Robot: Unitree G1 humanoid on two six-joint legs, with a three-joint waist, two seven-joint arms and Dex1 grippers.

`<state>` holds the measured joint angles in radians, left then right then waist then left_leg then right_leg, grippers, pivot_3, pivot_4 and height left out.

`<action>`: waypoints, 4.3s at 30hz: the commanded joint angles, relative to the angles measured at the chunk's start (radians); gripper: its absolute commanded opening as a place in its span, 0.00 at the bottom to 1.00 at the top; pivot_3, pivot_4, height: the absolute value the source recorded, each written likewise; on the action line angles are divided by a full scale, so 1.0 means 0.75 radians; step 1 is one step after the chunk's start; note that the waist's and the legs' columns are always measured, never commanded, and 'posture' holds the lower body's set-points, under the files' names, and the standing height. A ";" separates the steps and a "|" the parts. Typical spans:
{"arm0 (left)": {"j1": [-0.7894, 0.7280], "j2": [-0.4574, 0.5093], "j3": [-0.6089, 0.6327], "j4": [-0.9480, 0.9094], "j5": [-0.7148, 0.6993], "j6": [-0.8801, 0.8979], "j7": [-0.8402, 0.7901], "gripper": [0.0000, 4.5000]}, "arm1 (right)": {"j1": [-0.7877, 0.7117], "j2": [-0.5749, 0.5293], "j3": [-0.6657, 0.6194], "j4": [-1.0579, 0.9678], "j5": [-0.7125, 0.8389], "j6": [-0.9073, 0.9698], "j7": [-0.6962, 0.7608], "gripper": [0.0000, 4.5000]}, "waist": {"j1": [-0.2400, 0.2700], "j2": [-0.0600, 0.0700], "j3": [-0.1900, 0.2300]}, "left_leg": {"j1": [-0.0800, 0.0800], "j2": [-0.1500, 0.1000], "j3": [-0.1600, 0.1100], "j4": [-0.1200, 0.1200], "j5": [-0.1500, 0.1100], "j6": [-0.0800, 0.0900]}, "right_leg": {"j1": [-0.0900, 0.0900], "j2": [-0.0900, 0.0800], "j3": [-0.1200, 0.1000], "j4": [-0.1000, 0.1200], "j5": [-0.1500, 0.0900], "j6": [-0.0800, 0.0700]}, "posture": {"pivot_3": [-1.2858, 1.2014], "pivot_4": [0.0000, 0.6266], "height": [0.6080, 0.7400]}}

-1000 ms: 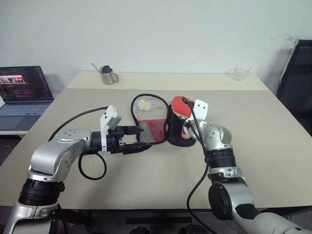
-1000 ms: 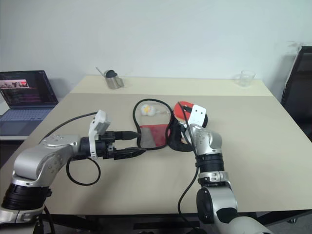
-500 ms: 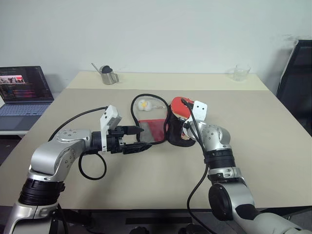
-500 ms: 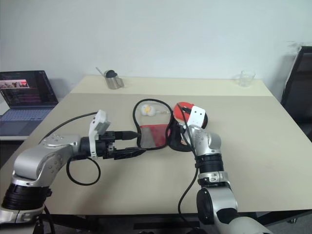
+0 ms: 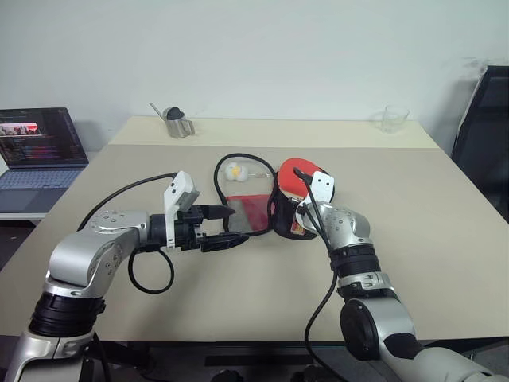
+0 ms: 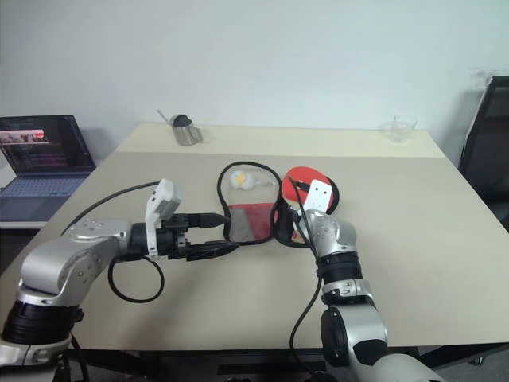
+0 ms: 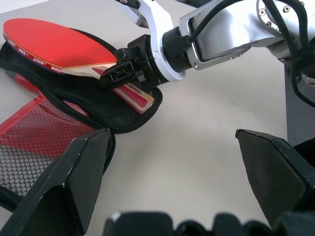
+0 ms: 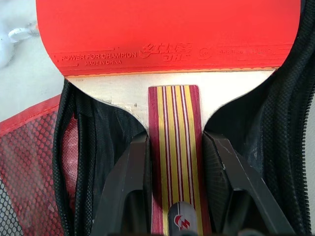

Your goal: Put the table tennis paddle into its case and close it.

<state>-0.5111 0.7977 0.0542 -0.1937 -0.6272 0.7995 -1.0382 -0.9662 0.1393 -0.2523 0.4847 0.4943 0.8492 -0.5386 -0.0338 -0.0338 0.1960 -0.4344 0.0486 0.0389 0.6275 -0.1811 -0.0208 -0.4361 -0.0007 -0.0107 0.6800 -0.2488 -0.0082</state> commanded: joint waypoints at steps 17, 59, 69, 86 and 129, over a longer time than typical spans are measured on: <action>-0.023 0.018 0.003 -0.002 0.019 -0.041 -0.013 1.00 | 0.029 0.114 -0.032 -0.014 0.064 -0.017 0.030 1.00 | 0.003 -0.003 -0.002 | 0.001 0.000 -0.002 0.001 0.000 0.001 | 0.003 0.000 -0.001 0.000 0.000 0.001 | 0.52 0.24 1.00; -0.295 -0.262 0.013 0.820 0.449 -0.283 0.438 1.00 | 0.040 -0.647 0.125 -0.592 0.147 0.433 1.010 1.00 | 0.005 -0.003 -0.001 | -0.002 0.000 0.003 -0.002 0.000 0.001 | -0.002 -0.002 0.001 -0.001 0.000 0.001 | 0.52 0.24 1.00; -0.380 -0.387 0.107 0.970 0.377 -0.223 0.459 1.00 | 0.058 -0.646 0.098 -0.609 0.122 0.438 0.993 1.00 | 0.002 -0.003 -0.001 | -0.001 0.000 0.003 0.000 0.000 0.001 | -0.002 0.000 0.001 0.000 0.000 0.000 | 0.52 0.24 1.00; -0.484 -0.512 0.146 1.052 0.372 -0.201 0.538 0.79 | 0.063 -0.616 0.091 -0.608 0.094 0.434 0.979 1.00 | 0.003 -0.003 -0.001 | -0.001 -0.001 0.002 0.000 0.000 0.001 | -0.002 0.000 0.000 0.000 0.000 0.001 | 0.52 0.24 1.00; -0.426 -0.867 0.052 0.690 0.396 -0.071 0.839 0.52 | -0.010 -0.977 0.045 -0.464 -0.063 0.243 1.180 1.00 | 0.010 -0.003 -0.001 | -0.001 -0.004 0.003 0.001 0.001 0.001 | 0.001 0.000 0.001 0.000 0.001 0.003 | 0.52 0.24 1.00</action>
<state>-0.8120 0.1535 0.0945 0.3292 -0.3291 0.7686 -0.4113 -0.9613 -0.5739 -0.1859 0.1714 0.4512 1.0564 0.3452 -0.0264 -0.0359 0.1953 -0.4349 0.0455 0.0409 0.6286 -0.1807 -0.0204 -0.4351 -0.0001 -0.0101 0.6799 -0.2480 -0.0062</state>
